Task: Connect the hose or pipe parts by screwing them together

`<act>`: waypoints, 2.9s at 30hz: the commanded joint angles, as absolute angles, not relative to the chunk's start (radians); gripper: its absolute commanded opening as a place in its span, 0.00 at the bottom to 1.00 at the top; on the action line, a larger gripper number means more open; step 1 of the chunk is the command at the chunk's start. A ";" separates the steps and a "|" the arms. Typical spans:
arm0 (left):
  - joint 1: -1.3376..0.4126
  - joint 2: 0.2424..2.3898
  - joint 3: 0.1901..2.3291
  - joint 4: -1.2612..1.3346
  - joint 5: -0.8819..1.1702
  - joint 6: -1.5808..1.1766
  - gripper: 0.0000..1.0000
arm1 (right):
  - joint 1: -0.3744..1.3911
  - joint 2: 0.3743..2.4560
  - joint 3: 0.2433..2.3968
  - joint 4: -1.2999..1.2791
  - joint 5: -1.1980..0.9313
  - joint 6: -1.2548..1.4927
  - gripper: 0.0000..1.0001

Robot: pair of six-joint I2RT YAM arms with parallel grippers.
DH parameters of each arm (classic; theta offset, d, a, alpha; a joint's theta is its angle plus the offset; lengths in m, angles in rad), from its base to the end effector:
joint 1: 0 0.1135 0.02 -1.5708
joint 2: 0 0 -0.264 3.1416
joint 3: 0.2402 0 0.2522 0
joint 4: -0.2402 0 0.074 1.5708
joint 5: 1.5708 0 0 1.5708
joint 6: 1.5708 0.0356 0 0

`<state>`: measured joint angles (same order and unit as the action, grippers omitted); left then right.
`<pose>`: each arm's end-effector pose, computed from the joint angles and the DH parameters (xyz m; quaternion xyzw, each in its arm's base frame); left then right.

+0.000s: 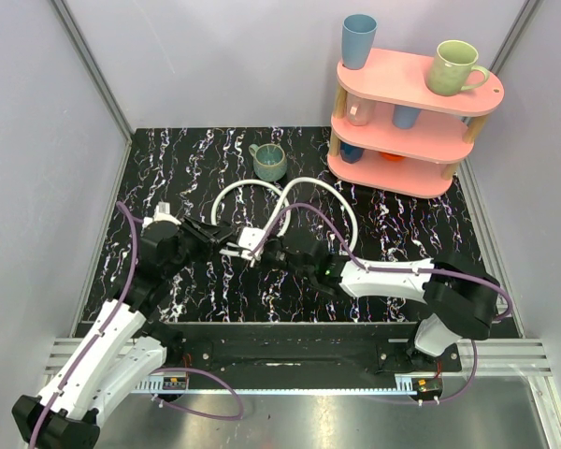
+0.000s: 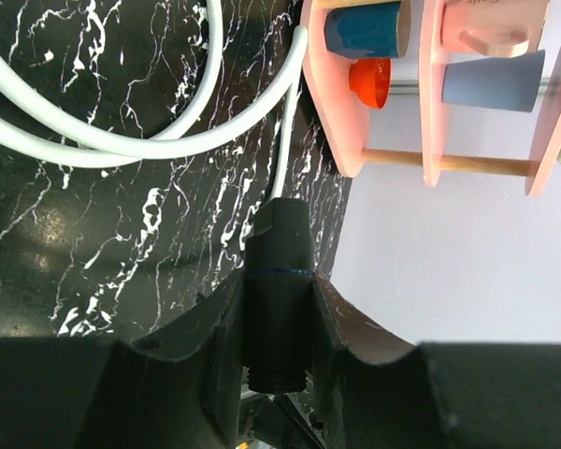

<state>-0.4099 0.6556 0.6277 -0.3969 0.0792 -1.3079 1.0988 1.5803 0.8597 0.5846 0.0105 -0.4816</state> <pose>0.1429 -0.0652 0.2825 -0.3451 0.7657 -0.4319 0.3287 0.1616 0.3158 0.2461 -0.5329 0.5327 0.1959 0.6276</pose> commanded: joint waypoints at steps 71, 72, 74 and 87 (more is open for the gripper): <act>-0.414 0.853 0.788 -0.333 0.244 -1.301 0.00 | 0.848 1.197 0.753 0.466 -0.189 -0.394 0.79; -0.414 0.856 0.799 -0.351 0.242 -1.311 0.00 | 0.865 1.198 0.749 0.466 -0.178 -0.423 0.79; -0.414 0.862 0.807 -0.365 0.221 -1.336 0.00 | 0.917 1.212 0.747 0.469 -0.149 -0.446 0.79; -0.414 0.859 0.807 -0.448 0.170 -1.419 0.00 | 1.051 1.374 0.756 0.594 -0.023 -0.497 0.79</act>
